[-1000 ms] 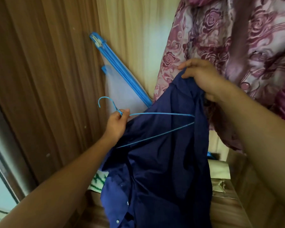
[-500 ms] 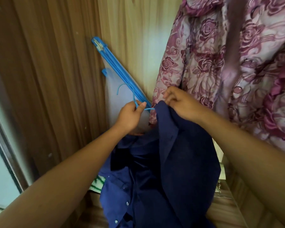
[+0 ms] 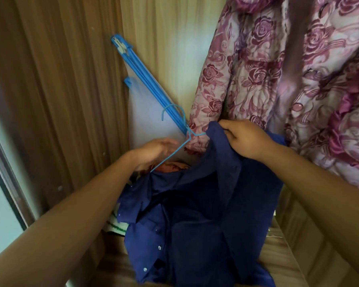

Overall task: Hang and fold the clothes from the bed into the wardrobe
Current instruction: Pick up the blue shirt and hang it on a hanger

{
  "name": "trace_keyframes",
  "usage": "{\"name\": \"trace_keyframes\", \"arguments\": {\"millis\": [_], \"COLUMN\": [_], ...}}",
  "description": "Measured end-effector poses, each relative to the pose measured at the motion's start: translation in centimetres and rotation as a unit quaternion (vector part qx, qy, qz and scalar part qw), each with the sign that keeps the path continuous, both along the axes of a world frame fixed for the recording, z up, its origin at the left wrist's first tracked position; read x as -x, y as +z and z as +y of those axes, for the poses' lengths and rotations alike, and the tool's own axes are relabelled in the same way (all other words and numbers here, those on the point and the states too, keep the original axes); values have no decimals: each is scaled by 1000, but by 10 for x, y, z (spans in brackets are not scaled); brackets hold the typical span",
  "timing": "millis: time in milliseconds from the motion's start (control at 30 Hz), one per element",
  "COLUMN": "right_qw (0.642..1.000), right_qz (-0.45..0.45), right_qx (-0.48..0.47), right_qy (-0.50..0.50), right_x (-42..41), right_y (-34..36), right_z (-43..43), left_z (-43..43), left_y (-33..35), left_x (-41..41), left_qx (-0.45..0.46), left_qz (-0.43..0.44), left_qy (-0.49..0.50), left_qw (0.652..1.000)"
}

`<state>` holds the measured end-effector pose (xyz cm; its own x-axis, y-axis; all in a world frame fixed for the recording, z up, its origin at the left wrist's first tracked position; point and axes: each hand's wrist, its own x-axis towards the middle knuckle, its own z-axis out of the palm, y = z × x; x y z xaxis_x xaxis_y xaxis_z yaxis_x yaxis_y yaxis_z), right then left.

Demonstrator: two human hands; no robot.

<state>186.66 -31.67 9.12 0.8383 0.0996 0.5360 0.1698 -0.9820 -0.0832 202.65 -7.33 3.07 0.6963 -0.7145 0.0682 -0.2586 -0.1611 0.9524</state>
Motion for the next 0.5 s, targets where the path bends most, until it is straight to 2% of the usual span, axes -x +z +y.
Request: {"name": "trace_keyframes", "arguments": {"millis": [100,200,267,367,500], "right_qw": [1000,998,998,998,998], "right_qz": [9,28,33,33,25], "right_qx": [6,42,49,46,43], "right_qy": [-8,-27,-36,-42,-38], "right_x": [5,4,5,6,6], "right_y": [-8,-17,-21,-23,-27], "right_z": [4,7,6,0,-5], "left_z": [0,-1,-2,0,-3], "left_y": [-30,-44,-49,-47,-46], "left_x": [-5,-8,-15,-18,-6], "left_qx": [-117,-259,-314,-388,-443], "left_qz": [-26,29,75,122,68], "left_qy": [-34,7,-1,-69,-95], "left_qw": [992,965,946,911,889]}}
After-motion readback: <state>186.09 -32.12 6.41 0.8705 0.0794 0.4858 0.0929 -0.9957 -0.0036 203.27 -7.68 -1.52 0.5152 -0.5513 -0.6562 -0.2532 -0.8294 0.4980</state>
